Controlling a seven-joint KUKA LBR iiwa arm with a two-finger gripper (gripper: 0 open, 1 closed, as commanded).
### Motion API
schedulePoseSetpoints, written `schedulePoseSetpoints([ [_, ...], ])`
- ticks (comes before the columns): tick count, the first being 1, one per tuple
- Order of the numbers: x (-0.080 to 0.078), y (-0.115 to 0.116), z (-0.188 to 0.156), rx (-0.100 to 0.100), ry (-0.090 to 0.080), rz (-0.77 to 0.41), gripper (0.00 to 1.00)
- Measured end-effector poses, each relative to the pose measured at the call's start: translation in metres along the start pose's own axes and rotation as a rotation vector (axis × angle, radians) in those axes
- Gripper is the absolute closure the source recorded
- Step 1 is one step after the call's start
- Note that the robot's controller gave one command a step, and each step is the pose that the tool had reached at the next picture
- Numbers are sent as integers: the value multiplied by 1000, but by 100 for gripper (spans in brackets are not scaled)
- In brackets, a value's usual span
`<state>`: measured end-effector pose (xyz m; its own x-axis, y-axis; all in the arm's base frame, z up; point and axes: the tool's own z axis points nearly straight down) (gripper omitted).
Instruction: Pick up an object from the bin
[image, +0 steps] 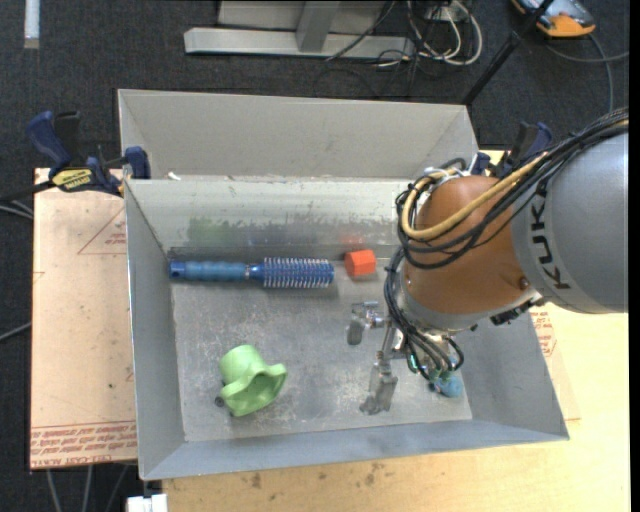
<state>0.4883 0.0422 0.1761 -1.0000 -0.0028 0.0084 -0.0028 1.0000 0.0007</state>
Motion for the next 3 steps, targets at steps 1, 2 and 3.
schedulePoseSetpoints([
  [1,-81,-8,9,0,-16,-48,0],
  [2,-123,7,10,-1,-16,-28,0],
  [3,-154,3,80,-1,-12,103,0],
])
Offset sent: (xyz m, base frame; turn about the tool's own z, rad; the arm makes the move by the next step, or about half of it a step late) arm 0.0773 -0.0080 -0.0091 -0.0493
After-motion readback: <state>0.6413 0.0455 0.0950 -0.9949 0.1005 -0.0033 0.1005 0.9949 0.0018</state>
